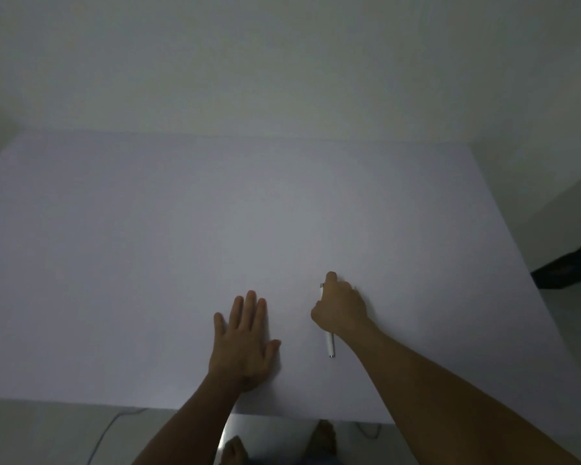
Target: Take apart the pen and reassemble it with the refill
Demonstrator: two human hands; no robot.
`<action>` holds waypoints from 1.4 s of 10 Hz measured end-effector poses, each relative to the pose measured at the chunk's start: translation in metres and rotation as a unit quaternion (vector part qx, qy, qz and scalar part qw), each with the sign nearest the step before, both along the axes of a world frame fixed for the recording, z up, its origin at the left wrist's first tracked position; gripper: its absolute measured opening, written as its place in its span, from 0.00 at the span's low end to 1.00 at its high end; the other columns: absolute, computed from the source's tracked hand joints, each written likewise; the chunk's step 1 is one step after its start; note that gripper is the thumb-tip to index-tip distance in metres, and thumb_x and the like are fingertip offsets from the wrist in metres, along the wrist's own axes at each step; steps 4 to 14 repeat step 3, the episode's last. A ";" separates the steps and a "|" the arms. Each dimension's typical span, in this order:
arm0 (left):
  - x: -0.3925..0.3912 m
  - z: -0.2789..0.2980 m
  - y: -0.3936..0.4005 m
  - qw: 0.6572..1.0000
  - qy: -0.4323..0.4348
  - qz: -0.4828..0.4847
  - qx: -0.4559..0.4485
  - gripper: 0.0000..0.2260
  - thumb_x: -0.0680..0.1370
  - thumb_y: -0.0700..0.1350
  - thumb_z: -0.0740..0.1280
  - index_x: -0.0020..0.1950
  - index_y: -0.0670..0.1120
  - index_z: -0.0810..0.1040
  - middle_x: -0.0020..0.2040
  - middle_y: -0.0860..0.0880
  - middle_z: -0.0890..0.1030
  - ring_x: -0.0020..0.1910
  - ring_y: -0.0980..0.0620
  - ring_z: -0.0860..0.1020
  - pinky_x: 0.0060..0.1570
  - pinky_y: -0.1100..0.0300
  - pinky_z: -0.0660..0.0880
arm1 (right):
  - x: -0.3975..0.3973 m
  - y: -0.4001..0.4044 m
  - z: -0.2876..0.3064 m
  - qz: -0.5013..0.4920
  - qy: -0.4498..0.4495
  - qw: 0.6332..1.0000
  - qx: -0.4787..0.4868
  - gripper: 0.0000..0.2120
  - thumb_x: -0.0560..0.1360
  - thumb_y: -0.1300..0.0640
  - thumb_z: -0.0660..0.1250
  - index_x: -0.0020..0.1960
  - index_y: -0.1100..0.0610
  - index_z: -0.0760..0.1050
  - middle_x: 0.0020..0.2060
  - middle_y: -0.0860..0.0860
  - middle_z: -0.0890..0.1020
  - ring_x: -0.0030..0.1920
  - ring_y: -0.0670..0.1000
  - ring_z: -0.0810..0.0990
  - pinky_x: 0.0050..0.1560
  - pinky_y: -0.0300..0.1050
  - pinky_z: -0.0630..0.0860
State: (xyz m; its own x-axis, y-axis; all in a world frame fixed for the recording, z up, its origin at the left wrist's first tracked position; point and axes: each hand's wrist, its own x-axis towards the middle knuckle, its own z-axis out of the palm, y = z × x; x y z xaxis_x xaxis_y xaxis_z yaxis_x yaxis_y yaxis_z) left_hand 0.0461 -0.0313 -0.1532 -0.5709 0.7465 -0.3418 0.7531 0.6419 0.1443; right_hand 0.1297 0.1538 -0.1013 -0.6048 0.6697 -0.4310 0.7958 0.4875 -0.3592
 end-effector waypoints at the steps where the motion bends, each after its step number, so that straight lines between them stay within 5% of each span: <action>1: -0.011 0.012 -0.004 0.999 -0.006 -0.035 -0.006 0.37 0.76 0.64 0.46 0.79 0.45 0.47 0.81 0.43 0.46 0.80 0.41 0.47 0.75 0.38 0.50 | 0.007 0.006 0.015 -0.008 0.012 1.000 -0.001 0.19 0.74 0.55 0.66 0.63 0.60 0.68 0.57 0.57 0.77 0.55 0.60 0.79 0.44 0.44 0.71; 3: -0.062 0.073 0.007 0.995 0.043 -0.085 0.039 0.32 0.80 0.57 0.52 0.79 0.43 0.49 0.81 0.44 0.52 0.79 0.44 0.52 0.77 0.43 0.51 | 0.000 0.015 0.067 0.019 0.024 0.999 0.037 0.27 0.77 0.51 0.63 0.73 0.60 0.64 0.69 0.60 0.70 0.67 0.60 0.71 0.65 0.53 0.72; 14: -0.062 0.073 0.007 0.995 0.043 -0.085 0.039 0.32 0.80 0.57 0.52 0.79 0.43 0.49 0.81 0.44 0.52 0.79 0.44 0.52 0.77 0.43 0.51 | 0.000 0.015 0.067 0.019 0.024 0.999 0.037 0.27 0.77 0.51 0.63 0.73 0.60 0.64 0.69 0.60 0.70 0.67 0.60 0.71 0.65 0.53 0.72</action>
